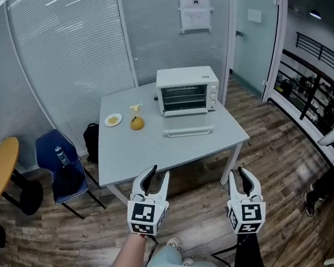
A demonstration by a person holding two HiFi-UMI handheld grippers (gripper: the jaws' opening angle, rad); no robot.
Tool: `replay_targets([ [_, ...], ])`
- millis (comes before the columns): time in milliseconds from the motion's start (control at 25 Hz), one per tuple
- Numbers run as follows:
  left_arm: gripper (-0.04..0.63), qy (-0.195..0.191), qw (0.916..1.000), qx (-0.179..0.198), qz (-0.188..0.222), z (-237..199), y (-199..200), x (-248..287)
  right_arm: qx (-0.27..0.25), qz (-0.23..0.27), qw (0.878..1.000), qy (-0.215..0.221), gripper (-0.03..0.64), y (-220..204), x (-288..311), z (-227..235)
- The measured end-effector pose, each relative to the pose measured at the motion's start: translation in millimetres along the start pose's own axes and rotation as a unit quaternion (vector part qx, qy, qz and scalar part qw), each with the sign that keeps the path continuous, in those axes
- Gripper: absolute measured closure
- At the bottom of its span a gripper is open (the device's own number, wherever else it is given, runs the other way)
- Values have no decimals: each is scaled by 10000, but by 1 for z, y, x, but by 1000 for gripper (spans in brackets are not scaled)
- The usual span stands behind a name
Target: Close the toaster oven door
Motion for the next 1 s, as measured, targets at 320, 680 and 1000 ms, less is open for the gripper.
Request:
replay_targets([
  [320,448,-38,9998,179,-9,-28,3,43,-37,38,10000,63,538,-2,51,-2],
  [680,448,-95,9999,105,-80,-73,-13,105,46,109,9999,66,538,-4,125,-1],
  [1000,448,-30,9999,66,-138,-139,-16,165,86,34,10000,31,538,-8,206,-10],
])
Point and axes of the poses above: the fingertips, and each gripper's own axes: x forward along the fingers, z to its right, y out of its top, the point moved 6 cm from there along -x, backward along the fingers, and after that the axes turned 15 degrees about -y, right-handed, at the moved point
